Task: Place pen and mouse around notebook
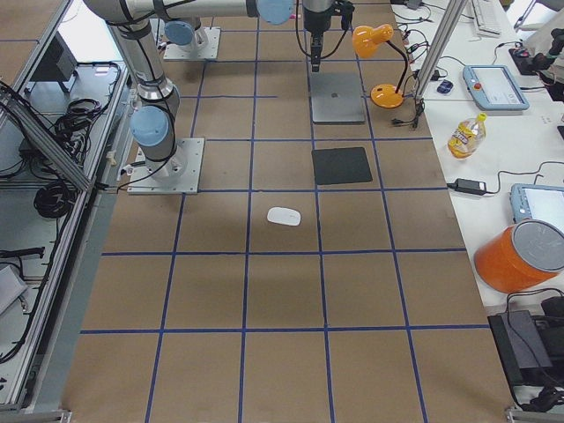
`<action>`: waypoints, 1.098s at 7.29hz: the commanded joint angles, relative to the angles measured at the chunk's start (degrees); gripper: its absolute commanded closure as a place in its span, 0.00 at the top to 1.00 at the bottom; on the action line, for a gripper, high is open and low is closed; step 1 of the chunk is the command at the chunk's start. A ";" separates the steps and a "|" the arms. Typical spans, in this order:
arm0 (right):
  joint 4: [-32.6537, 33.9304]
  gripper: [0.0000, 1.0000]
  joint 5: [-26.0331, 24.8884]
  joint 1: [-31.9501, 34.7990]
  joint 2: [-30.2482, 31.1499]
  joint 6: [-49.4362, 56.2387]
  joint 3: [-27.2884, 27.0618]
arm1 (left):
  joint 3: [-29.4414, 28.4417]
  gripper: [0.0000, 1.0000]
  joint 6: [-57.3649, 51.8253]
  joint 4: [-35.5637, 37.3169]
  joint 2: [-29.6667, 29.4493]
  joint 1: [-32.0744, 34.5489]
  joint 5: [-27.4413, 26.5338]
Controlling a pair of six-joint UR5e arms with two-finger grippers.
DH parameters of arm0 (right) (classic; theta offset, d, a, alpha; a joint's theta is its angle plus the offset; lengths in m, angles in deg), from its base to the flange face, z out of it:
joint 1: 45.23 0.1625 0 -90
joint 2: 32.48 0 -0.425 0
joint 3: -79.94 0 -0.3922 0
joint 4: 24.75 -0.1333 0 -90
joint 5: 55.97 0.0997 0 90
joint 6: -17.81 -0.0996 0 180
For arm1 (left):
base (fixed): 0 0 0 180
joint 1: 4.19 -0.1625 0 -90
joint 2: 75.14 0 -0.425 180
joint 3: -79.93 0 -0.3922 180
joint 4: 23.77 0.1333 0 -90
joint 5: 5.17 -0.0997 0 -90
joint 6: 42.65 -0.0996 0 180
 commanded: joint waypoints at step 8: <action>27.75 1.00 -2.46 -34.17 -2.79 26.31 -28.26 | 0.61 1.00 -5.37 0.68 1.21 -5.67 -3.30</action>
